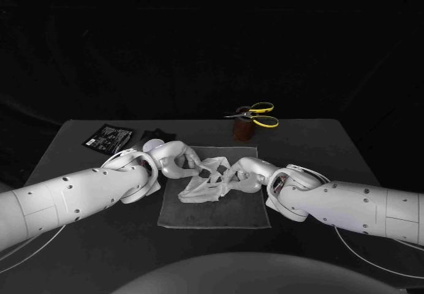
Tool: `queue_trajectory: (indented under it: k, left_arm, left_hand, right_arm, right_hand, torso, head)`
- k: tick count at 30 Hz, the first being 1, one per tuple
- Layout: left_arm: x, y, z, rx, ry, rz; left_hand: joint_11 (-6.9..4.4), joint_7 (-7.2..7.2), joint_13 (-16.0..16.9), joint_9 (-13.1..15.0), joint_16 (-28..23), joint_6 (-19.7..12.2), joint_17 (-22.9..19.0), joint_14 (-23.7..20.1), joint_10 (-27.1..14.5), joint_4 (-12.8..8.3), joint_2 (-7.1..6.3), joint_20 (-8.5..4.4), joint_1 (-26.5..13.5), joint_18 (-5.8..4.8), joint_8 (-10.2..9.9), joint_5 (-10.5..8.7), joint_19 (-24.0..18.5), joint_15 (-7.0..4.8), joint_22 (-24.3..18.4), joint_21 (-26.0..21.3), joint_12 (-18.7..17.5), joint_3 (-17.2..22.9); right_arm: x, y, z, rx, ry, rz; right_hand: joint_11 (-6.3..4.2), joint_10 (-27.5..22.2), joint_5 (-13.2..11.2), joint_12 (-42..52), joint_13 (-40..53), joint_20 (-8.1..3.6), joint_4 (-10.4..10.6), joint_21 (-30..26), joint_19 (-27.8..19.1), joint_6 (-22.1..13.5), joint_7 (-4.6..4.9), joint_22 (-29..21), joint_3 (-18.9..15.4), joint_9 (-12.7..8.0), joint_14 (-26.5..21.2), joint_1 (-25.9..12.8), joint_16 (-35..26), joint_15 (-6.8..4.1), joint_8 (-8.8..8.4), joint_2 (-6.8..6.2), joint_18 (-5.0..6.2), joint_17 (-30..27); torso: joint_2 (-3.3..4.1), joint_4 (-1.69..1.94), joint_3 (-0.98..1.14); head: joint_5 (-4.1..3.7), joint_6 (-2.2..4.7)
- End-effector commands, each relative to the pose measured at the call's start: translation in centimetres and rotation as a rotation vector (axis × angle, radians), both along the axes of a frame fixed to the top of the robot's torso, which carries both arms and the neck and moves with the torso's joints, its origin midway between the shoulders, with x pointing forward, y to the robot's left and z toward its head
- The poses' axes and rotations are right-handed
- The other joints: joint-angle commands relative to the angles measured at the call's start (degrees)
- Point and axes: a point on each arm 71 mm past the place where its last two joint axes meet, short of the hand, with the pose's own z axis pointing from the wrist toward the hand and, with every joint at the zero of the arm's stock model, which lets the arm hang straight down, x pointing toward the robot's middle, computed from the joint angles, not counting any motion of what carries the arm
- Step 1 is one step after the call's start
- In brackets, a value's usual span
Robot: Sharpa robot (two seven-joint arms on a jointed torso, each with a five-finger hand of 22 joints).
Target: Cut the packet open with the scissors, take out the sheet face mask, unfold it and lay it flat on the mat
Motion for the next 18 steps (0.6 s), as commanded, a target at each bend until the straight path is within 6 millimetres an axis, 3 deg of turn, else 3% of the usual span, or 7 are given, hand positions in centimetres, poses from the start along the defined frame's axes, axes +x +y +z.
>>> queue_trajectory:
  k: [1,7,18]
  left_arm:
    - [0.8,0.0,0.2,0.063,-0.085,0.076]
    - [1.6,-0.3,0.2,0.074,-0.100,0.135]
    - [2.0,-0.4,-0.2,0.115,-0.053,0.194]
  left_hand:
    - [-0.18,-0.15,0.3,-0.2,1.0,0.0,1.6,1.4,0.8,0.4,-0.06,-0.22,0.2,-0.70,0.3,0.09,1.5,-0.15,1.4,1.6,1.0,-0.3]
    - [-0.82,-0.44,1.5,-0.5,3.7,-0.2,6.8,5.3,2.4,1.7,-0.55,-0.81,-0.3,-1.75,0.3,0.09,5.6,-0.76,5.7,6.3,4.6,-1.8]
    - [-1.82,-1.27,4.1,-0.7,8.2,1.2,17.3,10.9,4.2,4.1,-0.94,-1.75,-0.8,-3.42,1.1,0.08,11.0,-1.69,12.7,13.5,10.8,-4.4]
  right_arm:
    - [-0.1,0.2,0.0,-0.004,0.003,0.012]
    - [-0.2,0.4,0.0,-0.007,0.001,0.023]
    - [-0.3,0.3,0.1,-0.007,-0.009,0.030]
  right_hand:
    - [-0.53,0.3,0.0,0.4,0.4,-0.21,0.0,0.3,0.2,1.1,-0.30,6.0,0.3,0.2,4.1,0.2,0.2,-0.56,0.64,0.90,0.58,6.4]
    - [-2.02,1.5,0.0,1.7,1.8,-1.18,-0.5,1.1,0.6,4.3,-2.11,6.2,0.4,1.6,4.1,1.6,0.3,-1.77,3.42,1.91,0.47,6.6]
    - [-2.45,2.9,0.0,3.5,3.8,-1.64,-0.6,1.8,0.9,4.5,-2.52,6.4,0.5,2.4,4.2,1.8,0.4,-2.20,4.59,2.29,0.33,6.8]
  torso:
    - [0.04,-0.05,-0.09]
    - [0.07,-0.01,-0.10]
    - [-0.07,0.07,-0.07]
  head:
    - [-0.02,0.00]
    - [-0.14,0.00]
    - [-0.09,0.00]
